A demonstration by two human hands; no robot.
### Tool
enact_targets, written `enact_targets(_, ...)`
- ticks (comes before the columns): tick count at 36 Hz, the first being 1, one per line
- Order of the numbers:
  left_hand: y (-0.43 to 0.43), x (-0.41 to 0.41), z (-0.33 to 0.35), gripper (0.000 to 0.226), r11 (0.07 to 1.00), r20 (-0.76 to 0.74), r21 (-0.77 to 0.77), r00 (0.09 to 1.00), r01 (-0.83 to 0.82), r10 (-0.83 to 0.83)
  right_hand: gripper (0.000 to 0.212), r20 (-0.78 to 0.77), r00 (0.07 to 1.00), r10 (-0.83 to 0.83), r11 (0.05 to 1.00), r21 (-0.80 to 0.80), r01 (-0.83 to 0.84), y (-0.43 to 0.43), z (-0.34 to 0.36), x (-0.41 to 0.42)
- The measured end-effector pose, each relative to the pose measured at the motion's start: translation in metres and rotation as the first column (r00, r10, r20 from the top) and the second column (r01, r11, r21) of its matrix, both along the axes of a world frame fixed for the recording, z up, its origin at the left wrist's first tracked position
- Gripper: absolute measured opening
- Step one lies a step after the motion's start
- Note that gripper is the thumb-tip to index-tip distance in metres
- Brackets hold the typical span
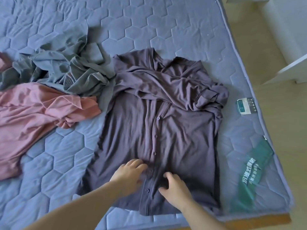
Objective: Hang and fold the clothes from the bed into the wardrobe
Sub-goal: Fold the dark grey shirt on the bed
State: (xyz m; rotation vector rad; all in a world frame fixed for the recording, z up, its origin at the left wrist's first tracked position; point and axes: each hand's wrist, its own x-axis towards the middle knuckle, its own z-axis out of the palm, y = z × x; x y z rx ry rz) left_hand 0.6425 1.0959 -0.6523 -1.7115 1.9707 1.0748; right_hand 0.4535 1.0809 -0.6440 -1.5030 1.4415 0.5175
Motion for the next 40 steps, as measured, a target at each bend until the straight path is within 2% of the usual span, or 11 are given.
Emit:
enact_targets(4, 0.028, 0.006, -0.015, 0.089, 0.967, 0.084, -0.009, 0.963, 0.256, -0.255, 0.096, -0.116, 0.966, 0.233, 0.973, 0.028, -0.231, 0.021, -0.01, 0.007)
enact_targets(8, 0.046, 0.014, -0.028, 0.107, 0.882, 0.172, -0.001, 0.868, 0.472, -0.465, 0.112, -0.207, 0.893, 0.4, 0.911, -0.019, -0.413, 0.045, -0.02, 0.005)
enact_targets(11, 0.046, 0.017, -0.034, 0.11, 0.839, 0.216, 0.016, 0.818, 0.543, -0.533, 0.105, -0.296, 0.856, 0.425, 0.877, -0.102, -0.47, 0.055, -0.026, 0.002)
enact_targets(14, 0.044, 0.017, -0.031, 0.09, 0.83, 0.243, -0.017, 0.807, 0.558, -0.537, 0.083, -0.325, 0.856, 0.402, 0.857, -0.195, -0.477, 0.054, -0.023, 0.001)
enact_targets(19, 0.031, 0.02, -0.009, 0.07, 0.818, 0.258, -0.2, 0.834, 0.54, -0.487, 0.064, -0.318, 0.9, 0.297, 0.743, -0.516, -0.427, 0.041, -0.008, -0.001)
enact_targets(24, 0.009, 0.016, 0.009, 0.052, 0.859, 0.34, -0.288, 0.884, 0.423, -0.321, 0.047, -0.332, 0.925, 0.182, 0.75, -0.562, -0.349, 0.021, -0.001, -0.003)
enact_targets(27, -0.001, 0.018, 0.016, 0.043, 0.898, 0.36, -0.272, 0.902, 0.345, -0.238, 0.022, -0.393, 0.902, 0.177, 0.839, -0.42, -0.347, 0.013, 0.005, -0.006)
enact_targets(30, -0.01, 0.019, 0.03, 0.038, 0.931, 0.386, -0.235, 0.906, 0.278, -0.173, 0.025, -0.474, 0.865, 0.164, 0.883, -0.32, -0.343, 0.011, 0.005, -0.017)
enact_targets(34, -0.01, 0.021, 0.026, 0.029, 0.993, 0.46, -0.101, 0.882, -0.059, 0.099, 0.02, -0.49, 0.872, -0.001, 0.954, -0.262, -0.146, 0.006, 0.014, -0.024)
enact_targets(37, -0.017, 0.02, 0.027, 0.025, 0.881, 0.358, -0.085, 0.811, -0.465, 0.462, 0.024, -0.392, 0.89, -0.231, 0.961, -0.233, 0.147, -0.001, 0.014, -0.03)
enact_targets(40, -0.027, 0.015, 0.025, 0.028, 0.587, 0.121, 0.033, 0.586, -0.809, 0.801, 0.03, -0.259, 0.835, -0.485, 0.873, -0.196, 0.447, -0.009, 0.014, -0.031)
